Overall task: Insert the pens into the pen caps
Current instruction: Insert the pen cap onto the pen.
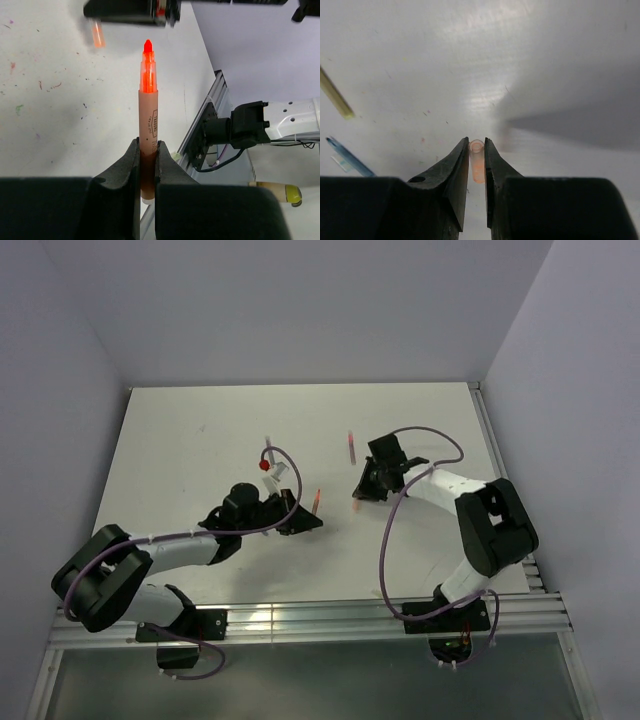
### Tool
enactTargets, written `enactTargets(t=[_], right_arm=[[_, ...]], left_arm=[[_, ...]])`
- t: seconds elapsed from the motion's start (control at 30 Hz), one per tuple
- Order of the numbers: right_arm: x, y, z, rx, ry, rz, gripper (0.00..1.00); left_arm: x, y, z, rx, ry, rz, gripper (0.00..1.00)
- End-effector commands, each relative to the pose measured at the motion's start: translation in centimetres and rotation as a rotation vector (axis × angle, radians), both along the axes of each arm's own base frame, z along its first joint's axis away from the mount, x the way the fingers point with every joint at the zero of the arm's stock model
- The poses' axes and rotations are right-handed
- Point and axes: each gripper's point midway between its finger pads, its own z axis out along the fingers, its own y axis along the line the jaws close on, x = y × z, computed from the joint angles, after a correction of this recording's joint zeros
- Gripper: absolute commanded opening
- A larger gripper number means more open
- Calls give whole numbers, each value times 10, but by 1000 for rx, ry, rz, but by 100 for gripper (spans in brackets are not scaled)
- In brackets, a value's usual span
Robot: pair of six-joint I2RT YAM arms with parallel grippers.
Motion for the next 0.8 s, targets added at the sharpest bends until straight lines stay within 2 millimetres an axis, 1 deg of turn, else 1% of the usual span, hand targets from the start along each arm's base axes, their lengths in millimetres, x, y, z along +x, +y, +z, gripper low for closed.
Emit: enactTargets(t=[0.0, 0.03, 0.13, 0.2, 0.23, 0.27, 0.3, 0.33, 0.37, 0.4, 0.43, 0.47, 0.5, 0.53, 0.57, 0.6, 0.67, 0.73, 0.77], right_arm=[[40, 7, 38, 62, -146, 11, 0], [44, 5, 42, 66, -162, 6, 0], [53, 4, 64, 87, -222, 14, 0], [58, 8, 84, 124, -271, 39, 0], [62, 6, 92, 134, -292, 38, 0], [64, 6, 104, 145, -320, 45, 0], [68, 11, 120, 159, -360, 77, 0], [69, 12, 130, 169, -386, 91, 0], [70, 13, 146, 179, -427, 99, 0], [71, 14, 160, 188, -462, 105, 0], [71, 17, 174, 212, -501, 118, 0], [68, 16, 193, 229, -550, 120, 0], [65, 16, 201, 238, -573, 121, 0], [63, 15, 210, 248, -599, 124, 0], [58, 15, 226, 262, -640, 129, 0], [55, 14, 234, 276, -660, 125, 0], [48, 14, 253, 305, -710, 130, 0], [45, 15, 264, 325, -734, 135, 0], [42, 16, 273, 338, -750, 142, 0]], left_arm=[[5, -15, 28, -88, -74, -45, 0], [5, -17, 26, -89, -69, -51, 0], [8, -22, 33, -104, -88, -61, 0], [12, -26, 41, -109, -105, -64, 0], [14, -27, 43, -105, -120, -66, 0], [15, -28, 47, -105, -130, -73, 0], [20, -31, 56, -109, -151, -71, 0], [21, -32, 56, -86, -159, -75, 0], [25, -33, 59, -76, -166, -68, 0], [32, -36, 71, -80, -188, -62, 0], [34, -36, 64, -38, -176, -63, 0], [37, -38, 69, -33, -186, -63, 1], [40, -41, 79, -42, -204, -66, 0], [41, -42, 82, -37, -213, -68, 0], [40, -42, 82, -30, -208, -77, 0], [42, -44, 89, -36, -222, -80, 0], [43, -45, 95, -38, -232, -83, 0], [41, -46, 102, -56, -235, -90, 0], [42, -46, 103, -61, -237, -89, 0]])
